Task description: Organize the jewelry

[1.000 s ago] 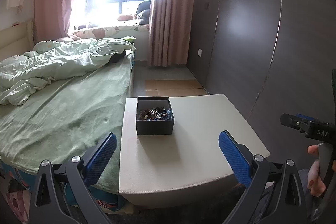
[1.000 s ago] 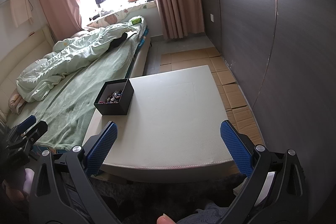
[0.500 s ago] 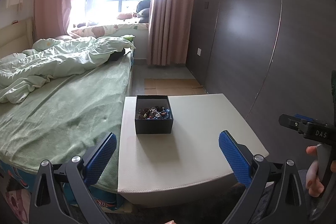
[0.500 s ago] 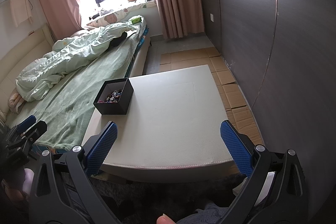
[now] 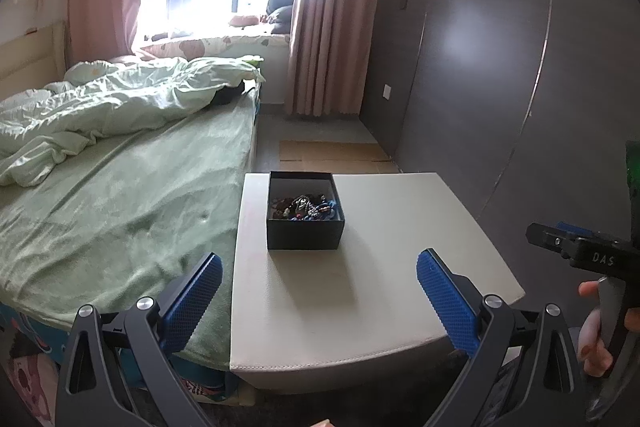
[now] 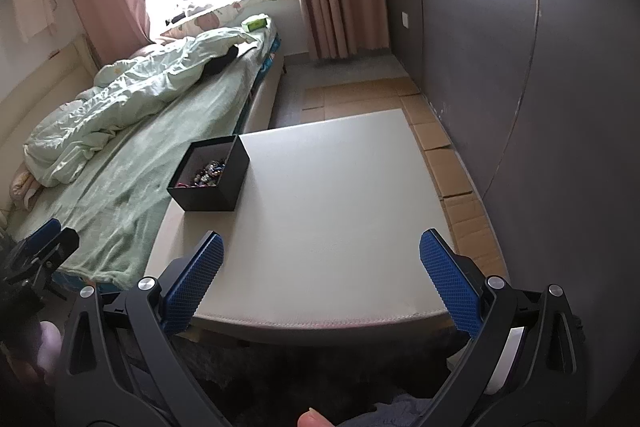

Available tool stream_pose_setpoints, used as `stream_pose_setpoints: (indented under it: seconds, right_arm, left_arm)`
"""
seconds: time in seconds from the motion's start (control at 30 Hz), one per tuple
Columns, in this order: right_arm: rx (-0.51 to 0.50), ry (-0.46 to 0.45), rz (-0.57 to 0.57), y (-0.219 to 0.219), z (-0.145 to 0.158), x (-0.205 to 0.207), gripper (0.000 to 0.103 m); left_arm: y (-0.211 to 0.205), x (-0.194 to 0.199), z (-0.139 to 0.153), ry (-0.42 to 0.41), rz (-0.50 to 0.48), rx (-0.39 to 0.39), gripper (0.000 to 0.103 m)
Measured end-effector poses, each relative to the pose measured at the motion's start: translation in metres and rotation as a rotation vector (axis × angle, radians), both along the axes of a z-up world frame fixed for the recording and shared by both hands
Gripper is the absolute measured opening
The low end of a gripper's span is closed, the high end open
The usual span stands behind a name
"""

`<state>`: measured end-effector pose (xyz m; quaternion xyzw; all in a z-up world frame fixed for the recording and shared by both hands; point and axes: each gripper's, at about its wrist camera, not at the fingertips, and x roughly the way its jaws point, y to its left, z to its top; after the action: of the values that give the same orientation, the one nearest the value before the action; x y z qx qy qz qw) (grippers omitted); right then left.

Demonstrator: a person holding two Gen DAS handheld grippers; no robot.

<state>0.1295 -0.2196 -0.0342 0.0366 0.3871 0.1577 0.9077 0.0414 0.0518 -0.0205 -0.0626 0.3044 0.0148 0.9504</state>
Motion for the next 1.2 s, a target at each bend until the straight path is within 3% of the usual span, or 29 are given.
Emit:
stream_pose_setpoints:
  seconds: [0.33, 0.7, 0.83, 0.97, 1.2]
  right_arm:
    - [-0.044, 0.056, 0.018, 0.028, -0.023, 0.035, 0.098]
    - [0.015, 0.145, 0.015, 0.049, -0.045, 0.088, 0.098]
    - [0.048, 0.164, 0.012, 0.049, -0.047, 0.092, 0.098]
    - [0.03, 0.15, 0.031, 0.054, -0.044, 0.088, 0.098]
    - [0.009, 0.116, 0.041, 0.057, -0.038, 0.084, 0.098]
  left_arm:
    - [0.008, 0.024, -0.012, 0.003, -0.009, 0.003, 0.095]
    - [0.039, 0.082, -0.042, 0.057, 0.005, -0.052, 0.095]
    - [0.032, 0.082, -0.04, 0.027, -0.034, -0.047, 0.095]
    - [0.019, 0.079, -0.038, 0.032, -0.048, 0.008, 0.095]
    - [0.027, 0.074, -0.038, 0.037, -0.02, -0.014, 0.095]
